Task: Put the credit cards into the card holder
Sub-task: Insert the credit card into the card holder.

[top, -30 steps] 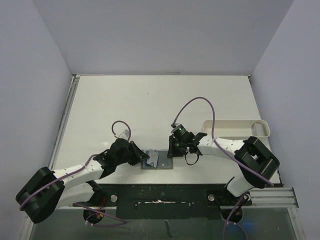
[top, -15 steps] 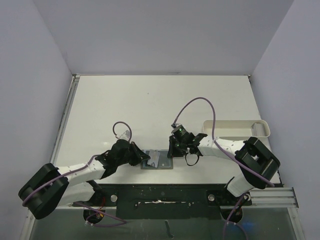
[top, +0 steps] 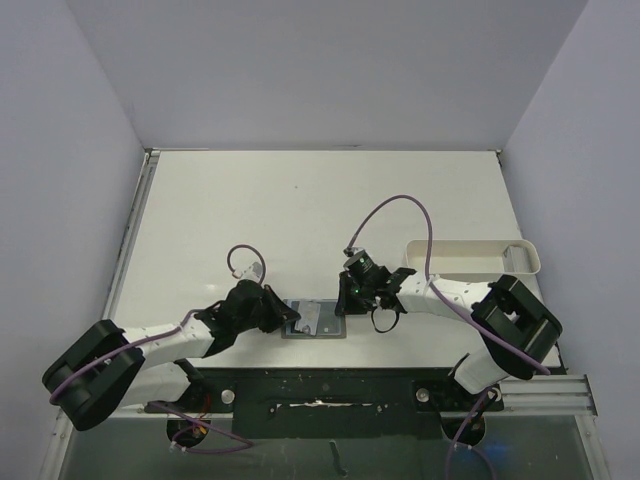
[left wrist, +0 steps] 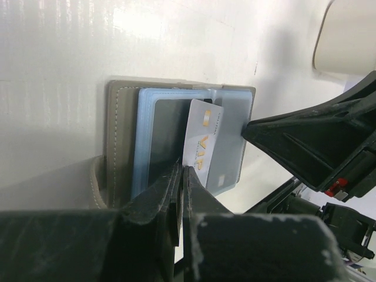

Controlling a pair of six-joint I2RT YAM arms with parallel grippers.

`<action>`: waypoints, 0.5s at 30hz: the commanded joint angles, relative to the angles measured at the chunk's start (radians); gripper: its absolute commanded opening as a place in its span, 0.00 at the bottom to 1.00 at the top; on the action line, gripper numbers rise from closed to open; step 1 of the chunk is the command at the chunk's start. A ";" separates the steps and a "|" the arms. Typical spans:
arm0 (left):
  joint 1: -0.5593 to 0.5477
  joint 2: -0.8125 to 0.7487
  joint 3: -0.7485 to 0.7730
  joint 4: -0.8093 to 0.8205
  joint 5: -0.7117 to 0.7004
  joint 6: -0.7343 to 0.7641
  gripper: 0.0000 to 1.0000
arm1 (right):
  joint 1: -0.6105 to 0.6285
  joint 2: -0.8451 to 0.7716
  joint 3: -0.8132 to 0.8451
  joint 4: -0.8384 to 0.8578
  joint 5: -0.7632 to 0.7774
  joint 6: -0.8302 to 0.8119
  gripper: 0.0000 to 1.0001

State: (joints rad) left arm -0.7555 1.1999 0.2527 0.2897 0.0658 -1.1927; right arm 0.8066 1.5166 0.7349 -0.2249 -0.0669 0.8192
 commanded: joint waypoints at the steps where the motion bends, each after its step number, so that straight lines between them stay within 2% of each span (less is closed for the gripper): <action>1: -0.008 0.016 0.023 0.009 -0.050 0.027 0.00 | 0.009 -0.019 -0.016 -0.029 0.032 -0.006 0.12; 15: -0.031 0.054 0.046 0.025 -0.080 0.029 0.00 | 0.016 -0.065 -0.046 -0.007 0.023 0.031 0.13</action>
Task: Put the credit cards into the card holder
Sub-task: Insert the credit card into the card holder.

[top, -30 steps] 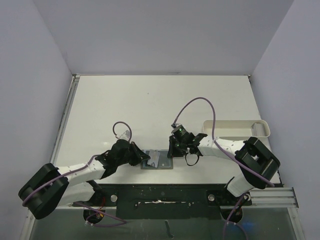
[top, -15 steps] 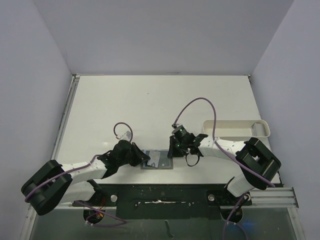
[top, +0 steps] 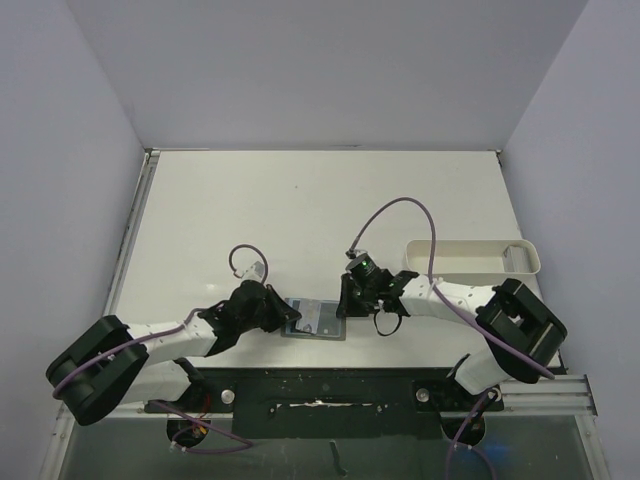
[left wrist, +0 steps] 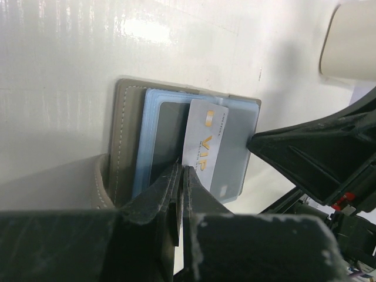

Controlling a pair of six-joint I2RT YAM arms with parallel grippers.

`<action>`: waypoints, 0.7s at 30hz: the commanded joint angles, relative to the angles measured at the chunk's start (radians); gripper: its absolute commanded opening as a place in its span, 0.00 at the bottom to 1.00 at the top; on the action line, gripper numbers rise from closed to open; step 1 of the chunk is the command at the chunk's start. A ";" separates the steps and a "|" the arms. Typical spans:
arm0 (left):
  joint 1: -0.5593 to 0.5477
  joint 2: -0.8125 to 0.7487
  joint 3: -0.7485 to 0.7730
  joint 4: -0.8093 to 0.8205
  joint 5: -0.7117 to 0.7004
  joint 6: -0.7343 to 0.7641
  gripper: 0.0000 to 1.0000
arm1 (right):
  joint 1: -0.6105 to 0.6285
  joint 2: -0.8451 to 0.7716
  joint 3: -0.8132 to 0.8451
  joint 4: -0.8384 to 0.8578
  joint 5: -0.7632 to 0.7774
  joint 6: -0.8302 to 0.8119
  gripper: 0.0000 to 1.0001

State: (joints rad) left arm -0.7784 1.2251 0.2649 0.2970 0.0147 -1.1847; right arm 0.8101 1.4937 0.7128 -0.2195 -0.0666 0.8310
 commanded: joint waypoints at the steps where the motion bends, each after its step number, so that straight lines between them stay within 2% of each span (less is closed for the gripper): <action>1: -0.009 0.038 0.036 0.023 -0.028 0.021 0.00 | 0.011 -0.044 -0.025 -0.012 0.023 0.021 0.13; 11: -0.031 0.080 0.062 0.042 -0.022 0.028 0.00 | 0.016 -0.070 -0.034 0.002 0.026 0.042 0.13; 21: -0.042 0.053 0.045 0.046 -0.020 0.025 0.00 | 0.017 -0.056 -0.040 0.029 0.015 0.060 0.13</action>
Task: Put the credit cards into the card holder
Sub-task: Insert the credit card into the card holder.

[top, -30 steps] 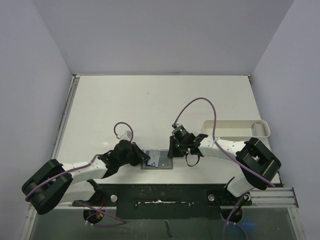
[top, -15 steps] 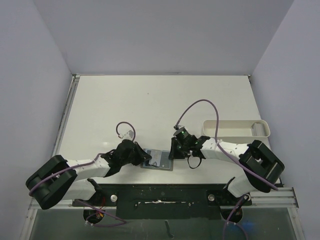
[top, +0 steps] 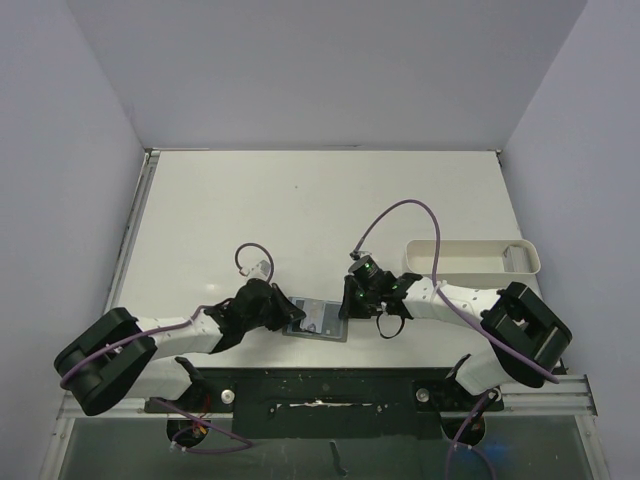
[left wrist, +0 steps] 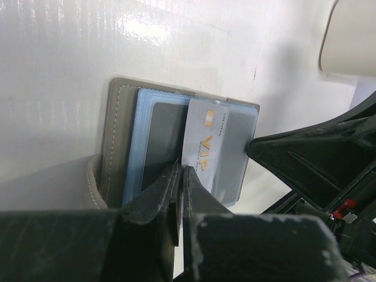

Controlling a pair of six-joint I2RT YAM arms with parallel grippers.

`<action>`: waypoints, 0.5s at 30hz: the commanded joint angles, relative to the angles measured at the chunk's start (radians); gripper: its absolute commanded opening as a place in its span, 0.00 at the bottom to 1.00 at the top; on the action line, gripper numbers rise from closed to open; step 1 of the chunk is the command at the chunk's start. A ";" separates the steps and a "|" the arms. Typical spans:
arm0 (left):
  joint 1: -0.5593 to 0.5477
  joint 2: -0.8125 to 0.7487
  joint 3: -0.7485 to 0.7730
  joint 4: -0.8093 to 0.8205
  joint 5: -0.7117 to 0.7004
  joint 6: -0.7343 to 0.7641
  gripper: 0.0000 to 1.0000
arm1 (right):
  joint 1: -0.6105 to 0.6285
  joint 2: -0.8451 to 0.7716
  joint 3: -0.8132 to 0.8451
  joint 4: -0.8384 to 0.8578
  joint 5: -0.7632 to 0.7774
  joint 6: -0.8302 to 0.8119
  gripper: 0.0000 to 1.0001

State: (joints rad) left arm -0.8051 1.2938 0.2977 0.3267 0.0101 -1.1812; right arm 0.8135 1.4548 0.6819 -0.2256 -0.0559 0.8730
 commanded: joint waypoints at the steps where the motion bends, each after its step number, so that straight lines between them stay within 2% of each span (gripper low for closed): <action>1: -0.018 -0.020 0.004 0.033 -0.021 0.024 0.00 | 0.015 -0.019 -0.011 0.039 0.004 0.023 0.13; 5: -0.021 -0.021 -0.038 0.126 -0.023 0.047 0.00 | 0.015 -0.020 -0.017 0.052 0.002 0.033 0.13; 10: -0.017 -0.061 -0.002 0.037 -0.019 0.122 0.00 | 0.015 -0.025 -0.023 0.055 0.002 0.040 0.13; 15: -0.017 -0.072 0.003 0.028 0.021 0.153 0.00 | 0.015 -0.034 -0.027 0.050 0.005 0.038 0.12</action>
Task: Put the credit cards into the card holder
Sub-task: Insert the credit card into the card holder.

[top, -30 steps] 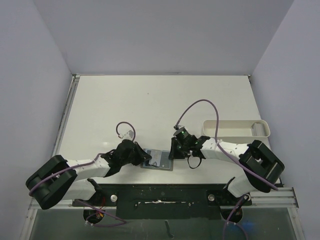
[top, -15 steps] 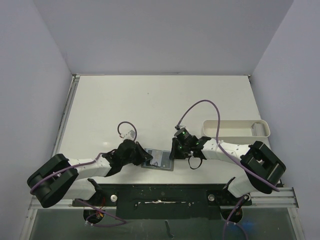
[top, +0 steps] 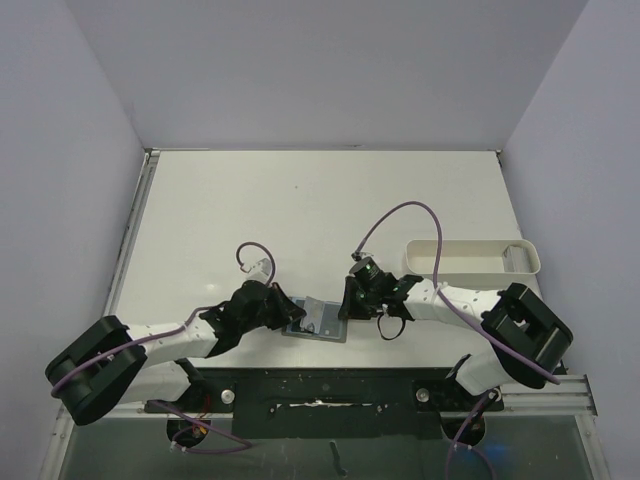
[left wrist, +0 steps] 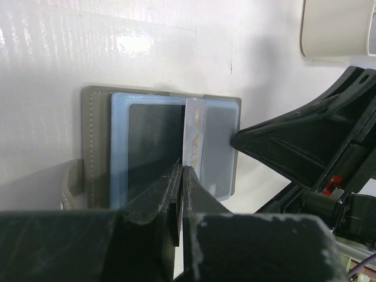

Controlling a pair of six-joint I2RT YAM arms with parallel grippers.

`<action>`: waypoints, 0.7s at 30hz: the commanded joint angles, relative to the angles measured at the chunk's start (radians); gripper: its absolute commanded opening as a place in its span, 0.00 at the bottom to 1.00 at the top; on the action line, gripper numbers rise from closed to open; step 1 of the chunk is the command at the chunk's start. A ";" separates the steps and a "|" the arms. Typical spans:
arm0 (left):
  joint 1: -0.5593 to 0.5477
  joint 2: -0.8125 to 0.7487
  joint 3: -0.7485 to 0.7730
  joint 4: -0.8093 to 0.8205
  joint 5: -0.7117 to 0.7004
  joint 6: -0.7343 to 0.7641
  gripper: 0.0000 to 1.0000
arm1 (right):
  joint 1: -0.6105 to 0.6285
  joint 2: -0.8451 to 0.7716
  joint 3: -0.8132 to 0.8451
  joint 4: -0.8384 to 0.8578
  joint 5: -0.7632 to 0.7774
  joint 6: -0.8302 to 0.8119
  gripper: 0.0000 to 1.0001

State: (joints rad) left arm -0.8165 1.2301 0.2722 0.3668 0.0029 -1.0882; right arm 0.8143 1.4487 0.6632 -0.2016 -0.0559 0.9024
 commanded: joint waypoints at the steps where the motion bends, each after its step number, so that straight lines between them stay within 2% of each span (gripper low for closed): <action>1: -0.006 0.001 0.027 0.004 0.043 0.060 0.00 | 0.014 -0.027 -0.008 0.026 0.004 0.009 0.12; 8: -0.024 0.071 0.036 0.037 0.061 0.028 0.00 | 0.016 -0.023 -0.016 0.048 0.002 0.022 0.12; 18: -0.040 0.024 0.004 0.001 -0.014 -0.080 0.00 | 0.019 -0.056 -0.037 0.048 0.017 0.052 0.11; 21: -0.044 0.021 0.001 0.003 -0.024 -0.095 0.00 | 0.018 -0.074 -0.039 0.037 0.026 0.060 0.16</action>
State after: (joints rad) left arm -0.8505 1.2716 0.2749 0.3740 0.0170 -1.1488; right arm 0.8200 1.4250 0.6323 -0.1745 -0.0547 0.9401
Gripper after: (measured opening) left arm 0.009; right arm 0.125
